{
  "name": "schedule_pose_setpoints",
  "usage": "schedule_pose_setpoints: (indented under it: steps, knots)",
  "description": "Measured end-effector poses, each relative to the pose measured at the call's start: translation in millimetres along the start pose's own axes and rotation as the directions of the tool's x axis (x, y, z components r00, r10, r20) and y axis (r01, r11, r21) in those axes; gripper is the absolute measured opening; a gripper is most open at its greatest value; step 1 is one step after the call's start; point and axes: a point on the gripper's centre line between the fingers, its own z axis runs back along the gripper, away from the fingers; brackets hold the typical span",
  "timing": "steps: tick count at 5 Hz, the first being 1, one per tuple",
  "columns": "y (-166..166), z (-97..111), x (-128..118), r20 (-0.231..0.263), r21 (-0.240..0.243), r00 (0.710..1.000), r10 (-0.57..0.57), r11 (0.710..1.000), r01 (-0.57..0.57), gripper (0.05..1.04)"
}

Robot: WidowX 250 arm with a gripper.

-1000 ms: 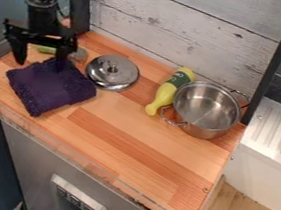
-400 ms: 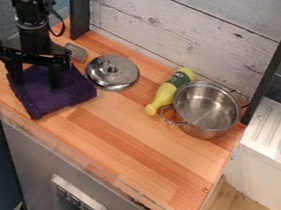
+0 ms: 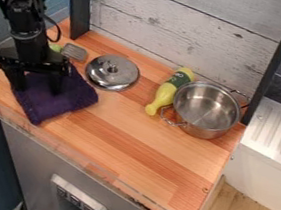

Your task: Push the purple cloth to the right bottom corner of the table

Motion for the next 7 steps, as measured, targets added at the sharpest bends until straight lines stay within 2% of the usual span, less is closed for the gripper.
schedule_pose_setpoints:
  steps: [2,3,5,6,7]
  knots:
    - [-53,2,-32,0.010,-0.050,0.985,-0.172,0.984,0.172,1.000]
    - [-82,2,-45,0.022,-0.092,0.965,-0.262,0.960,0.263,1.001]
    - [-135,3,-82,0.030,-0.179,0.908,-0.417,0.892,0.415,1.001]
    - [-155,6,-108,0.040,-0.211,0.866,-0.499,0.843,0.495,1.001]
    - [-168,7,-125,0.039,-0.209,0.828,-0.559,0.806,0.554,1.001]
